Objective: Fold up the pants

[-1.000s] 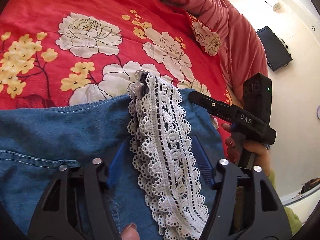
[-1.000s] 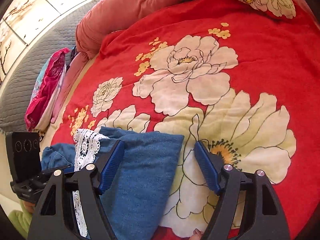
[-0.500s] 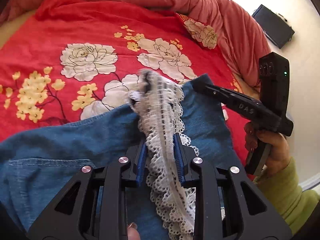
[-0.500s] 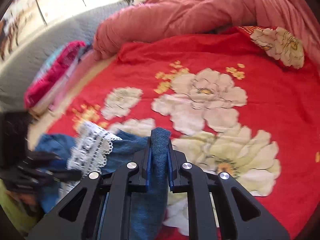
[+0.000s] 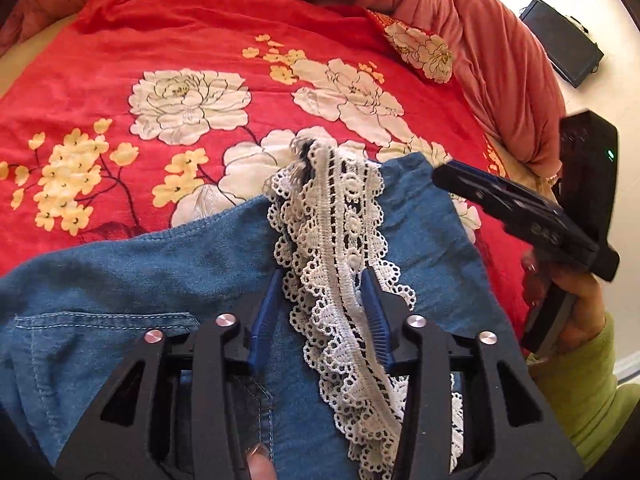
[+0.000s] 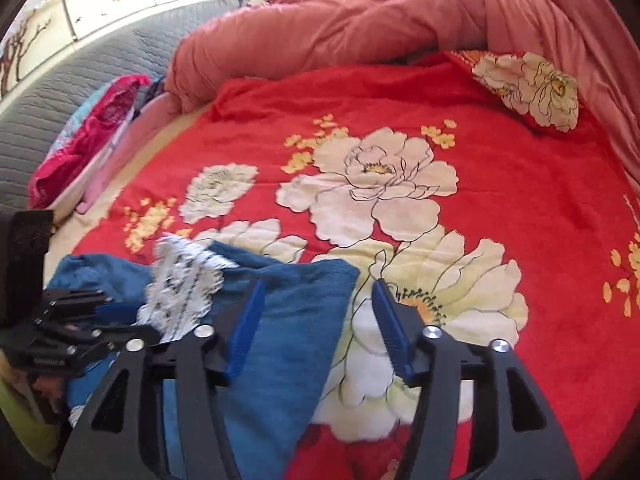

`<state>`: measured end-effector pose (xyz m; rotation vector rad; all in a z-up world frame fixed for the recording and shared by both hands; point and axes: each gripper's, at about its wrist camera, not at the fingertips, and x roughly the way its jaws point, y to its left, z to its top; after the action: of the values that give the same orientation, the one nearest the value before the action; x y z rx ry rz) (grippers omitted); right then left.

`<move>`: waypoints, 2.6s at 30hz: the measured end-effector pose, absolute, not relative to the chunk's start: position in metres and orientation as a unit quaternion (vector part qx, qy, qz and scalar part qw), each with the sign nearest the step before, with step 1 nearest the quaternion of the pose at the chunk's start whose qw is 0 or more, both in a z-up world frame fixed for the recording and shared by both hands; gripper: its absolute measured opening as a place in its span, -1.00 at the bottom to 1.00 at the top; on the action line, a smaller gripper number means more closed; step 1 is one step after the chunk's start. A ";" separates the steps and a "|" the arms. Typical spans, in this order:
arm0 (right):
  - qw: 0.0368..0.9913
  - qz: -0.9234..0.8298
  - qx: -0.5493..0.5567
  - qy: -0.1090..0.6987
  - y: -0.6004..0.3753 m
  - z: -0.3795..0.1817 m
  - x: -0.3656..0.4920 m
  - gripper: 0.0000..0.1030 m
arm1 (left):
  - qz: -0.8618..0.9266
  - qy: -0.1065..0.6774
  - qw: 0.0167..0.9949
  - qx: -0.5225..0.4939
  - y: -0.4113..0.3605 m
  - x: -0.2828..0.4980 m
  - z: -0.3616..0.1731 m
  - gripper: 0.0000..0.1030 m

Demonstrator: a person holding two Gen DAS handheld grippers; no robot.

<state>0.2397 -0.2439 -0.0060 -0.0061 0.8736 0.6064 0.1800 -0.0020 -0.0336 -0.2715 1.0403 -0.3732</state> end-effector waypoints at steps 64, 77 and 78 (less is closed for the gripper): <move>0.884 0.297 -0.014 0.361 -0.265 0.017 0.070 0.65 | -0.096 0.405 0.907 -0.070 -0.010 0.036 0.010 0.81; 0.881 0.319 -0.031 0.347 -0.214 0.047 0.072 0.85 | -0.045 0.396 0.911 -0.105 0.043 0.018 0.013 0.81; 0.880 0.322 -0.033 0.347 -0.210 0.048 0.073 0.85 | -0.039 0.394 0.911 -0.111 0.051 0.016 0.012 0.81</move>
<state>0.0731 -0.2099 0.0482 -0.0686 0.7233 0.6706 0.0161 0.0511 0.0121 -0.2297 0.8126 -0.0799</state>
